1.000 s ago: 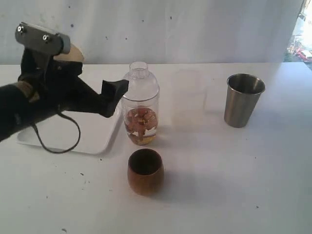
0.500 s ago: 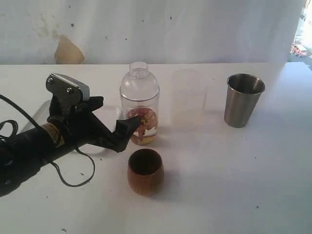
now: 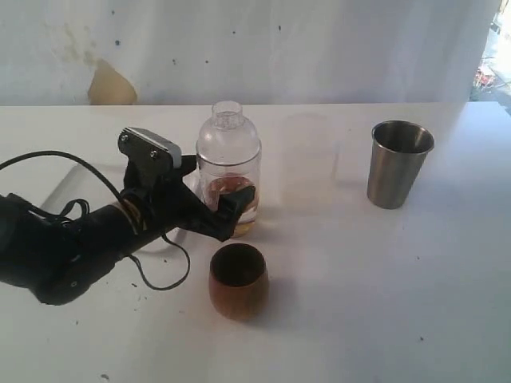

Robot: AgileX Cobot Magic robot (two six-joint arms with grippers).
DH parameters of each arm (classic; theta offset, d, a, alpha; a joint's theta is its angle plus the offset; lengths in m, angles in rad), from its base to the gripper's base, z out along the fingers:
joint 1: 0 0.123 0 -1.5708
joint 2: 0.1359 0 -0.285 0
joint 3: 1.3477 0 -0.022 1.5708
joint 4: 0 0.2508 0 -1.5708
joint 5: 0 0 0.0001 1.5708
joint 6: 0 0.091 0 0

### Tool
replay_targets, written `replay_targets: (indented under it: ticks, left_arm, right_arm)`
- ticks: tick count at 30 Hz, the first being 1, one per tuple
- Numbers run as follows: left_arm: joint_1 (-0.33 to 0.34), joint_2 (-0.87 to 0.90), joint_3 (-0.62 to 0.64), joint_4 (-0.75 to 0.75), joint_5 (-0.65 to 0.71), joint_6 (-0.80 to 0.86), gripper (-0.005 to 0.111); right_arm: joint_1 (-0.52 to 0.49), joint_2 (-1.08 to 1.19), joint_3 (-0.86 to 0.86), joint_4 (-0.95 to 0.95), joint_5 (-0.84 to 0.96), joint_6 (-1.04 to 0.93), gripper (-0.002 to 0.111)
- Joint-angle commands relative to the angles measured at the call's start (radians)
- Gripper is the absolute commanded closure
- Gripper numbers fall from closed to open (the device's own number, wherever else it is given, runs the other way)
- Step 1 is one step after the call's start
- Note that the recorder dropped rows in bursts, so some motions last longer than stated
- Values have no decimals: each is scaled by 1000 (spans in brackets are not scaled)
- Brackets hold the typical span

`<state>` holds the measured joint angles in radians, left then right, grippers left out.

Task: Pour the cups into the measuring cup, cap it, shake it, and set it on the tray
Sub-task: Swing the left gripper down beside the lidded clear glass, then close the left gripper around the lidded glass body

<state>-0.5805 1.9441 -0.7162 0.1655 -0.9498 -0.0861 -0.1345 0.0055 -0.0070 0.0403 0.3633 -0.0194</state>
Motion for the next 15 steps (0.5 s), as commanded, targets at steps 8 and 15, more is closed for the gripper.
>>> replay_targets:
  ticks: [8, 15]
  left_arm:
    - [1, 81, -127, 3, 60, -5, 2]
    - [1, 120, -179, 8, 74, -7, 2]
  right_arm:
    - [-7, -6, 7, -3, -12, -4, 108]
    - [-7, -6, 7, -3, -12, -4, 108]
